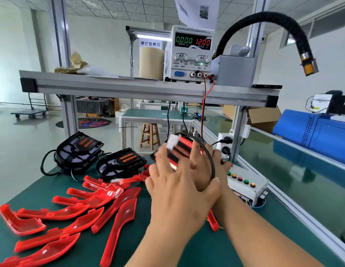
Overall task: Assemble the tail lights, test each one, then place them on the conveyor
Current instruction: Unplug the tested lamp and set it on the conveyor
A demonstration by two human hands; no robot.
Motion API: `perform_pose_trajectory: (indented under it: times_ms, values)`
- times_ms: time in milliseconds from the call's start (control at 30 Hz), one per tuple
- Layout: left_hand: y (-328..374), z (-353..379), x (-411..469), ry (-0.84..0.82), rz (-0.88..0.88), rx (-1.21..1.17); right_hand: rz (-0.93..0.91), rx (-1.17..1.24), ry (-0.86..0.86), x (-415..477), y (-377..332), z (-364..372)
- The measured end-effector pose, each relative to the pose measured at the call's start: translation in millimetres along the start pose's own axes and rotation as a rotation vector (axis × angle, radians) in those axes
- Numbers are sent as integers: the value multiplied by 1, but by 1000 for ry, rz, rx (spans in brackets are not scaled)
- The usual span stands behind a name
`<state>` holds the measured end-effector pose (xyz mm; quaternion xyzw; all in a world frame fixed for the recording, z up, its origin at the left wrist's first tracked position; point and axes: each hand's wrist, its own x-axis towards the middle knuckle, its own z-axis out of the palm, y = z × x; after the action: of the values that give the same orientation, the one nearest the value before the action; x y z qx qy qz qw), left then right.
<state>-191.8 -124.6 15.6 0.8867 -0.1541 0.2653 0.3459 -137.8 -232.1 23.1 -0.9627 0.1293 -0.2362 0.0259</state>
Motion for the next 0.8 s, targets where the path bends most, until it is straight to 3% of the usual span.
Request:
perform_pose_trajectory:
  times_ms: [133, 233, 433, 567, 633, 800]
  values:
    - [1, 0, 8, 38, 152, 138, 8, 13, -46, -7, 2, -2]
    - [-15, -5, 31, 72, 96, -44, -11, 25, -37, -17, -3, 5]
    - [-84, 2, 70, 245, -637, -919, 203, 203, -169, -12, 0, 10]
    - [-91, 35, 52, 162, -825, -1104, 340, 503, -211, -9, -9, 9]
    - [-83, 48, 37, 53, -824, -1249, 374, 659, -194, -11, -21, 9]
    - [-63, 54, 12, -144, -742, -1614, 343, 598, -202, -21, -48, 18]
